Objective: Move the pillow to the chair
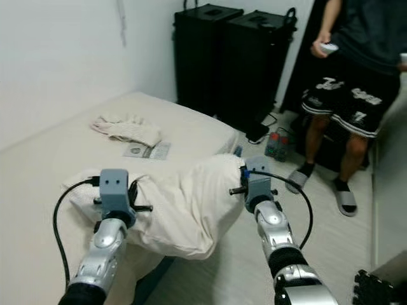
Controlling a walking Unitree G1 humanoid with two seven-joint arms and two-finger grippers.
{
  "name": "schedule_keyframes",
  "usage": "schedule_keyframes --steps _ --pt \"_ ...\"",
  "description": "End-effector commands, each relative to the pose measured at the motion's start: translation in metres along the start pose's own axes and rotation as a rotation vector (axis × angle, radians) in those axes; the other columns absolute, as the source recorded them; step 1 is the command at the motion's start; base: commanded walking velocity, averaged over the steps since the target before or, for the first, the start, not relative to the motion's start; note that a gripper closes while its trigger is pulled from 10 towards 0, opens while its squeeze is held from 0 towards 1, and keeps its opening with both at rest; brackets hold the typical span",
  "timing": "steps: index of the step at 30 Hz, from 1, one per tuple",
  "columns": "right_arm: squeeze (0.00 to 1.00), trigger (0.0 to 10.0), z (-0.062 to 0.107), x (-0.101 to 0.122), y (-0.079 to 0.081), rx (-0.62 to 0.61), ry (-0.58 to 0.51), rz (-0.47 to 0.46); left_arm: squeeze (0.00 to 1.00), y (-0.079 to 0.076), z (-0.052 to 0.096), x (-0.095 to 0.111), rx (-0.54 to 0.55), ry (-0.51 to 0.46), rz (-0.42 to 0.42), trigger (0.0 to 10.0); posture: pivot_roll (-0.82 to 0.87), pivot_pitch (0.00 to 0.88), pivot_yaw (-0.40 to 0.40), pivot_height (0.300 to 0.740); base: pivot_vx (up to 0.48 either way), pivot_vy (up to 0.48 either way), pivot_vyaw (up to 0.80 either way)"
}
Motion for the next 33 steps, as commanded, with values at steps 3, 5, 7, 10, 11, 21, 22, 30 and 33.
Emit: schedule_keyframes --steps 3,5,7,10,11,21,22,30,33 --pt "0.00 10.0 -0.0032 0.0063 0.0063 0.017 -0.017 0.000 0.00 -0.0031 -0.0019 0.0110 -0.013 -0.041 0.000 10.0 0.03 0.028 -0.041 0.740 0.000 0.000 -0.80" --pt "0.00 10.0 -0.0039 0.0057 0.0071 0.017 -0.012 0.001 0.00 -0.0025 -0.0020 0.0104 -0.011 -0.038 0.002 10.0 0.03 0.027 -0.042 0.740 0.000 0.000 -0.80" --pt "0.00 10.0 -0.0041 0.0057 0.0073 0.018 -0.011 0.001 0.00 -0.0023 -0.0021 0.0103 -0.010 -0.038 0.002 10.0 0.03 0.028 -0.043 0.740 0.000 0.000 -0.80" --pt "0.00 10.0 -0.0043 0.0057 0.0075 0.019 -0.010 0.002 0.00 -0.0020 -0.0021 0.0102 -0.009 -0.036 0.003 10.0 0.03 0.028 -0.043 0.740 0.000 0.000 -0.80" --pt "0.00 10.0 -0.0044 0.0056 0.0075 0.019 -0.009 0.003 0.00 -0.0020 -0.0020 0.0099 -0.009 -0.035 0.003 10.0 0.04 0.027 -0.044 0.740 0.000 0.000 -0.80" --pt "0.00 10.0 -0.0047 0.0035 0.0088 0.021 0.001 0.002 0.00 -0.0006 -0.0011 0.0075 -0.006 -0.026 0.009 10.0 0.04 0.030 -0.044 0.740 0.000 0.000 -0.80" --pt "0.00 10.0 -0.0049 0.0033 0.0091 0.021 0.002 0.001 0.00 -0.0003 -0.0011 0.0072 -0.006 -0.025 0.009 10.0 0.03 0.031 -0.042 0.740 0.000 0.000 -0.80" --pt "0.00 10.0 -0.0053 0.0052 0.0065 0.014 -0.002 -0.009 0.00 -0.0022 -0.0008 0.0065 -0.013 -0.021 0.015 10.0 0.03 0.027 -0.038 0.740 0.000 0.000 -0.80" --pt "0.00 10.0 -0.0053 0.0055 0.0058 0.013 -0.003 -0.009 0.00 -0.0028 -0.0008 0.0063 -0.015 -0.020 0.015 10.0 0.03 0.026 -0.038 0.740 0.000 0.000 -0.80"
Point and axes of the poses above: a point about 5 cm out from each wrist's last joint towards the gripper, its own z axis pointing back from the gripper into the wrist, its own x axis along the axis of the wrist's last joint, y = z × x, the point moved 6 cm from there along -z, pointing out of the wrist towards the gripper, and after that the axes turned 6 degrees about -z, right-handed, at the moved point
